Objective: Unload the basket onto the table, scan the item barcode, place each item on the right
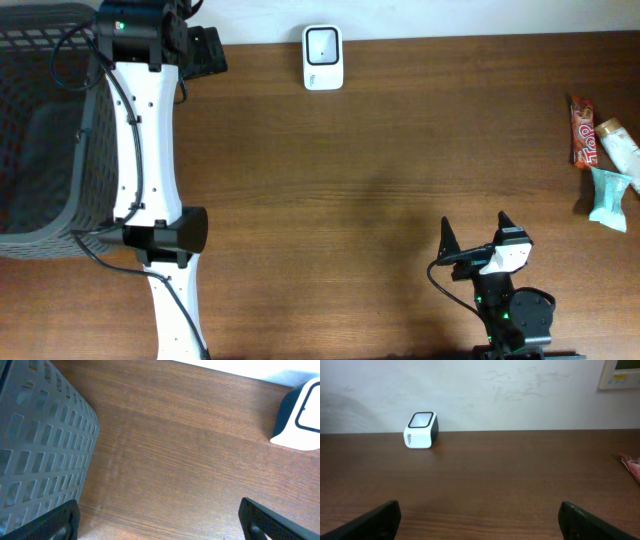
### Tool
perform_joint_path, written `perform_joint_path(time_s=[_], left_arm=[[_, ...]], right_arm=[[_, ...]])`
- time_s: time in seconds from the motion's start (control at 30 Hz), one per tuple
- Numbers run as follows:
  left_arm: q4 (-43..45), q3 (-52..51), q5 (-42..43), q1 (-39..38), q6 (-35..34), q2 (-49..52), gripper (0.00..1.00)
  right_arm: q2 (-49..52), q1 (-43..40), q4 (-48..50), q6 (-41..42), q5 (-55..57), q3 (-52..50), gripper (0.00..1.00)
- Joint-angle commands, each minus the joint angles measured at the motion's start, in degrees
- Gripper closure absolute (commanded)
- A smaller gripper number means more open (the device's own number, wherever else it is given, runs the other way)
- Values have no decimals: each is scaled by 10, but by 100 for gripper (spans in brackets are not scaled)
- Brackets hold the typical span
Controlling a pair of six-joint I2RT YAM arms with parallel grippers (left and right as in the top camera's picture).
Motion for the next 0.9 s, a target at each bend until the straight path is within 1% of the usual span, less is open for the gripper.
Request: perform_joint_path(time_s=[0.0,0.5,0.57,0.67,0.7,0.73,0.77,0.83,0.87], left_arm=[[-1,2,-8,4,-2,-1,1],[-1,2,-14,4,-1,-2,1],[0,-4,26,2,-2,-2,1],[2,-42,30,-5,-1,-14,1],[10,-73,29,-6,-1,-30,1],[37,-133,24,-9,-1,-61,1],[85,-207,22,-15,-1,-99,1],[165,-322,23,-27,12,-159,1],[244,-437,22,-43,46,-217,1]], right_arm=[[-5,-5,-2,0,7,-5,1],[-5,-5,-2,0,7,-5,1],[-5,-5,-2,0,7,-5,1],[-5,-5,-2,0,7,-5,1],[-5,-5,-2,0,7,-5,1],[-5,-5,-2,0,7,-5,1],[-5,-5,-2,0,7,-5,1],[-5,-5,-2,0,7,-5,1],[-5,-5,-2,0,7,-5,1]])
